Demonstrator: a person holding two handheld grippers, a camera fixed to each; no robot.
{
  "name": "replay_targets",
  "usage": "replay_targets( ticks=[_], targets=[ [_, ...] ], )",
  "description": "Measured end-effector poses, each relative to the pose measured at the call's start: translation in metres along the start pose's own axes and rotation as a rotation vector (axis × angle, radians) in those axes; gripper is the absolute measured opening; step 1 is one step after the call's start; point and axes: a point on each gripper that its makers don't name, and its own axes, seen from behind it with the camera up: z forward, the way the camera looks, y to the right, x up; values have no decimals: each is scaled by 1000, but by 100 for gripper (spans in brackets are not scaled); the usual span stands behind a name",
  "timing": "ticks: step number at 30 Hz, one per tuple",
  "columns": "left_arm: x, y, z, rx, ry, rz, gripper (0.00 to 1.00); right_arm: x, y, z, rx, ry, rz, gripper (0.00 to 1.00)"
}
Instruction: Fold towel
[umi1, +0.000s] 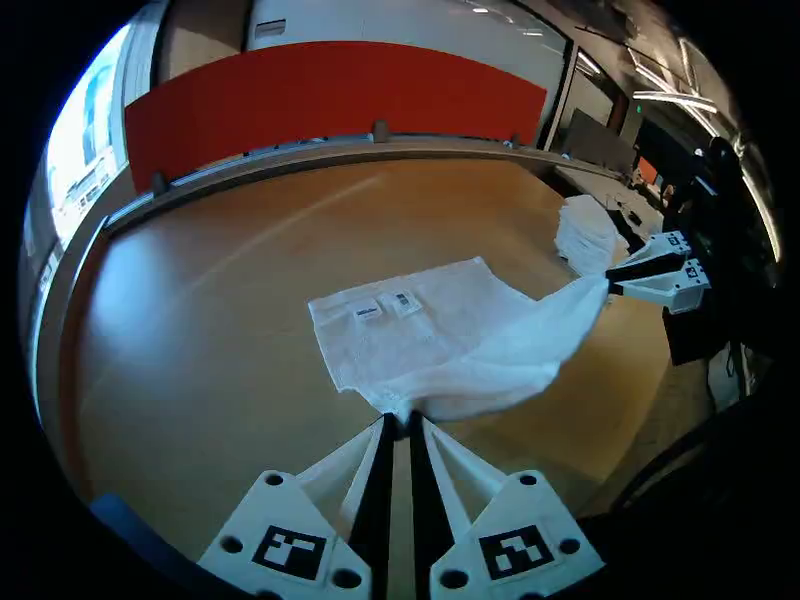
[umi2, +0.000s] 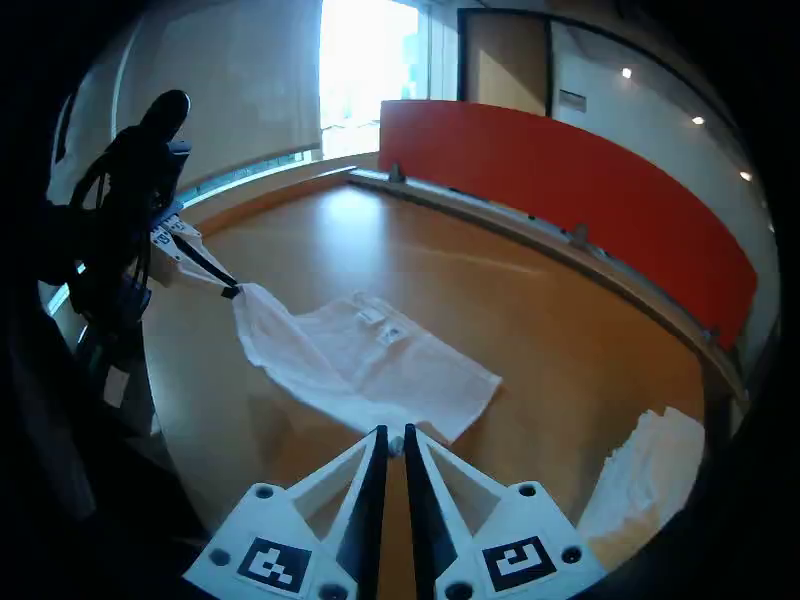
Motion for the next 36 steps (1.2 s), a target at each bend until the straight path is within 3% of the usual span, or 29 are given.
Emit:
replay_targets(
  ticks=[6,12,24,36],
  targets=[
    [8,-7,9,4,3,-13,11,5,11,10,-10,0,1,13],
    [19,-17,28,15,7,-27,11,8,29,28,-25,-3,10,13],
    [33,-42,77,47,-23,-54,11,4,67,74,-60,-36,29,12],
    [26,-63,132,42,-93,-90,11,-16,87,117,-59,-105,75,12]
  ],
)
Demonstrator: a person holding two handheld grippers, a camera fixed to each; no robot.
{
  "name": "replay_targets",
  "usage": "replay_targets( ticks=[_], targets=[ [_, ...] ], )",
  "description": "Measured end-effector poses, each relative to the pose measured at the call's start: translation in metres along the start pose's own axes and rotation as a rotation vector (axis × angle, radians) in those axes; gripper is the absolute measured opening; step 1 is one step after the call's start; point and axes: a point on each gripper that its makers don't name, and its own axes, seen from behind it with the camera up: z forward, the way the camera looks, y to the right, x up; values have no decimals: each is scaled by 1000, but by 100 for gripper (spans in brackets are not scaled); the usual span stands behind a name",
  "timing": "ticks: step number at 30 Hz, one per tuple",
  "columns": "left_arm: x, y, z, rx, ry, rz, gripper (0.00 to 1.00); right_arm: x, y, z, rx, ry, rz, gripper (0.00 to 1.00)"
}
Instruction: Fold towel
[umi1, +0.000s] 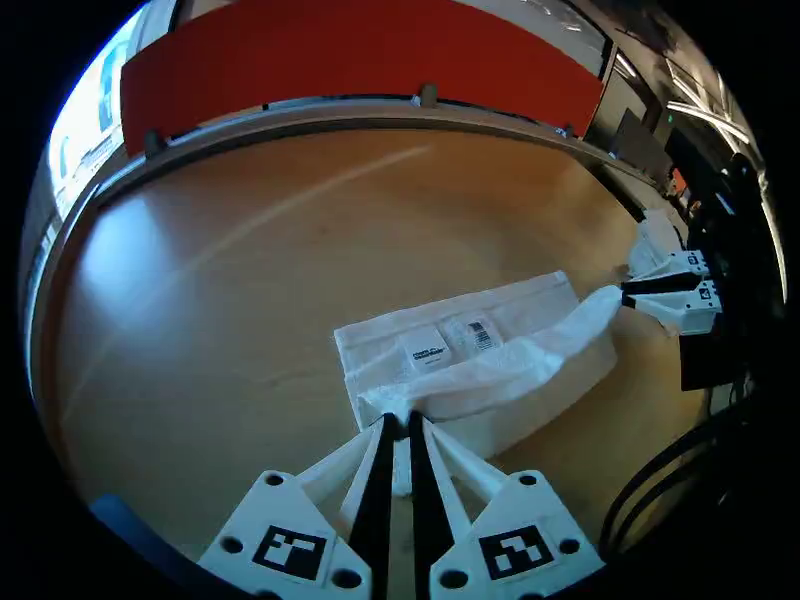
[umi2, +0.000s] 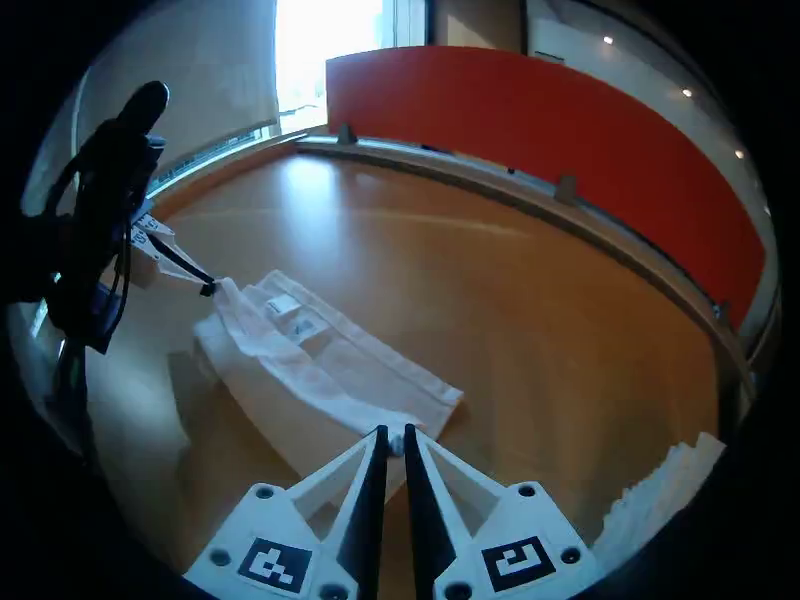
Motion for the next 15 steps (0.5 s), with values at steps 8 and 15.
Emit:
replay_targets(
  ticks=[8,15],
  targets=[
    [7,-10,22,-2,3,-28,11,-2,11,18,-21,-11,26,12],
    [14,-16,34,11,17,-37,15,-3,18,29,-49,-17,22,23]
  ],
)
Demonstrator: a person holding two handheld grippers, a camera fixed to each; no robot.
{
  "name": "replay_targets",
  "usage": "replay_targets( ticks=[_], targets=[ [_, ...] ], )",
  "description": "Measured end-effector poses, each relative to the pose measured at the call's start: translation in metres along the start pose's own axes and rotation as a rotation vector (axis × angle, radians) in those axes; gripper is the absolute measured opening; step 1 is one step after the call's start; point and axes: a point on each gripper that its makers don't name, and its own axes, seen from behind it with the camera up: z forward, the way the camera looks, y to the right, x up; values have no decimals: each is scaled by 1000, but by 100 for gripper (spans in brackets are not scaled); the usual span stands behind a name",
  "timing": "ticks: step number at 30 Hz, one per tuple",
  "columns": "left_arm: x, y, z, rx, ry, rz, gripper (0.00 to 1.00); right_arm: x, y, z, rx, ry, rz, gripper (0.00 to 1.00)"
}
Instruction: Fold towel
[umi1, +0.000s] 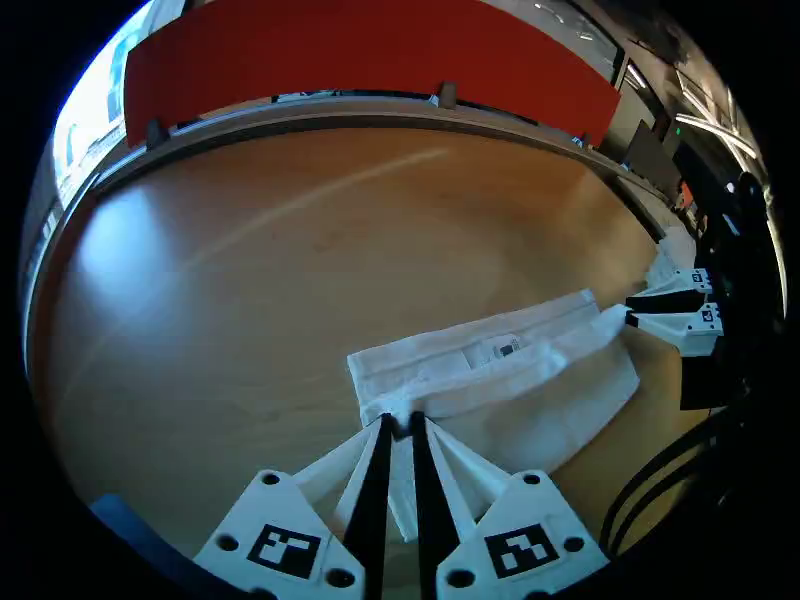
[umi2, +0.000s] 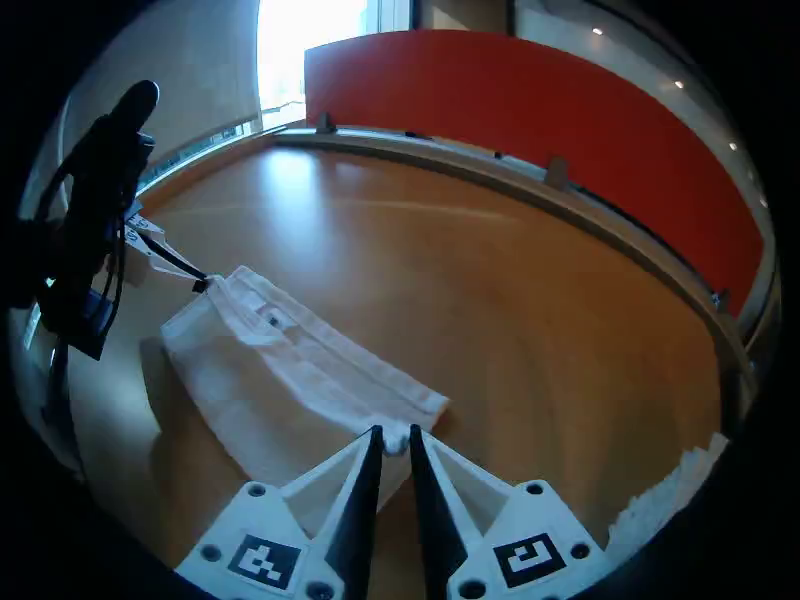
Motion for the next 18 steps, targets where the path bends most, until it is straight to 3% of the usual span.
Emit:
replay_targets(
  ticks=[4,7,10,13,18],
  targets=[
    [2,-1,4,1,3,0,23,1,3,3,-13,3,1,32],
    [3,-1,4,0,7,7,35,3,4,4,-20,8,-3,48],
    [5,-1,4,3,10,19,64,5,6,4,-27,15,-11,66],
    [6,-4,4,13,11,32,86,7,6,5,-28,22,-18,73],
    [11,-13,3,48,25,41,92,10,9,6,-37,31,-25,89]
  ],
)
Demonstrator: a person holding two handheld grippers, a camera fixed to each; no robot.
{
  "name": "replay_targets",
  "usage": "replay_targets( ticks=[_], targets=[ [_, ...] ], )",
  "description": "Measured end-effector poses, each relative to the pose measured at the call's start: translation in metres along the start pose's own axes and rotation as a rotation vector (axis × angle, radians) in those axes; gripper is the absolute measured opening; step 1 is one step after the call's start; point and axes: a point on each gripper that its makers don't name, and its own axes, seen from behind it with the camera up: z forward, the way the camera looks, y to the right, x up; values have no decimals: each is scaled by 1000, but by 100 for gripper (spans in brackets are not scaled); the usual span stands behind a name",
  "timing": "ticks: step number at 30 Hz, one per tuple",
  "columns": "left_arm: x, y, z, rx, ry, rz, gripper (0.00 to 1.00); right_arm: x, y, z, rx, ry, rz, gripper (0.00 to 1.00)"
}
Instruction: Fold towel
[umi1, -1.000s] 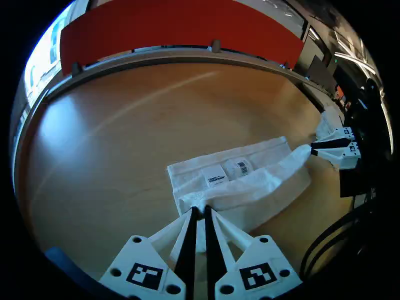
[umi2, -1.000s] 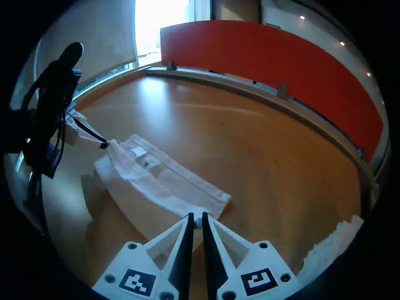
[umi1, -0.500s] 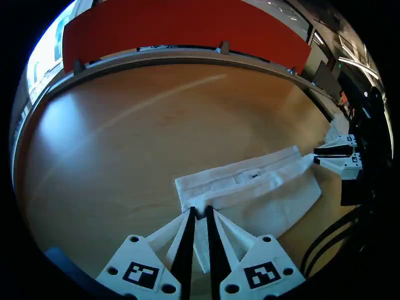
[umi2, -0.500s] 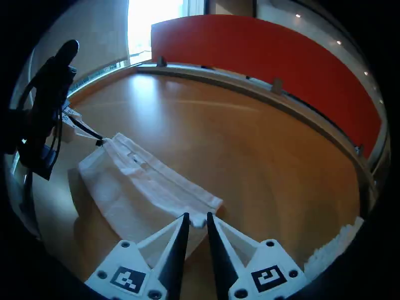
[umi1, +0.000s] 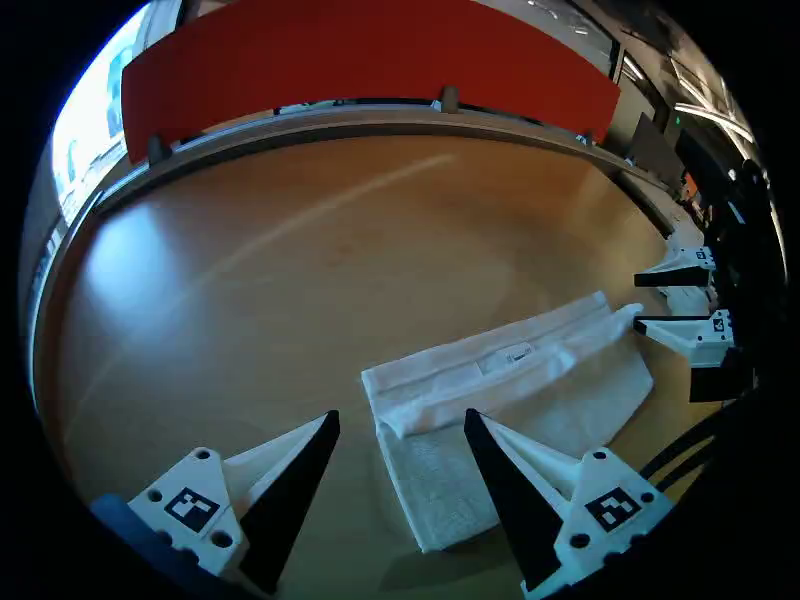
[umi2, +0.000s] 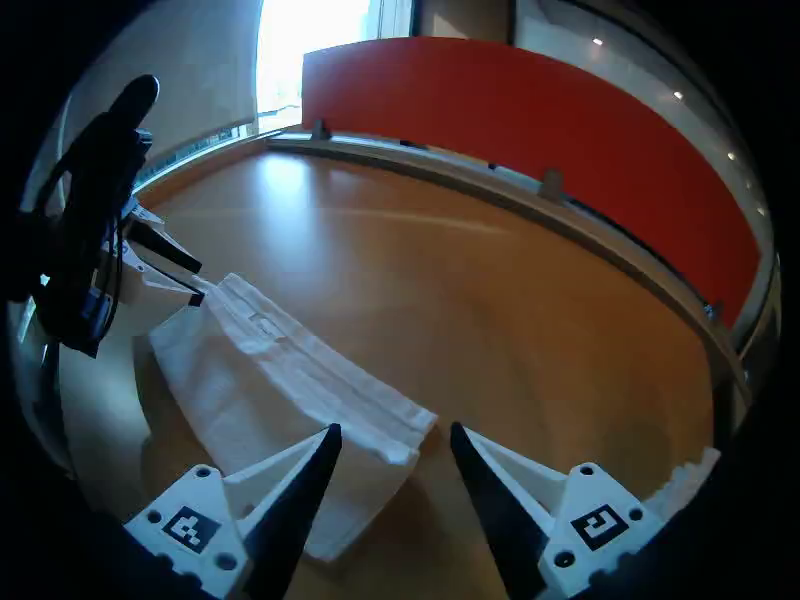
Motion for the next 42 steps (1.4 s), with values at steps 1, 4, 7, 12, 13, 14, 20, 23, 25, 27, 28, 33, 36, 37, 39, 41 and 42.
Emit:
replay_targets(
  ticks=[1,4,7,12,13,14,20,23,25,27,28,33,36,37,39,41,42],
  targets=[
    [1,-2,-1,6,4,0,93,0,1,0,-4,2,-3,94],
    [5,-7,-2,24,17,-2,93,1,4,0,-16,6,-10,100],
    [8,-13,-4,44,29,-4,93,2,6,-1,-24,10,-16,100],
    [10,-19,-8,59,37,-2,94,5,9,-2,-35,19,-25,100],
    [11,-20,-9,61,39,-2,94,4,9,-1,-35,18,-28,100],
    [11,-21,-10,63,41,-2,94,4,9,-1,-35,17,-30,100],
    [13,-23,-17,70,52,-8,94,4,12,1,-47,18,-41,100],
    [13,-23,-21,70,59,-12,94,4,15,2,-57,18,-47,100],
    [13,-23,-24,71,62,-13,94,3,16,4,-61,16,-50,100],
    [13,-23,-27,72,65,-14,94,3,18,5,-64,15,-52,100],
    [13,-23,-29,73,67,-14,94,3,19,6,-66,15,-52,100],
    [12,-23,-39,77,77,-19,93,5,22,10,-75,16,-55,100],
    [9,-23,-47,80,82,-26,94,6,23,12,-78,17,-60,100],
    [8,-24,-49,82,83,-27,94,7,24,13,-78,17,-61,100],
    [5,-24,-54,86,84,-30,94,9,24,15,-79,18,-64,100],
    [2,-24,-57,88,83,-32,94,10,25,16,-80,19,-66,100],
    [1,-24,-59,89,83,-33,94,11,25,17,-80,20,-67,100]
  ],
)
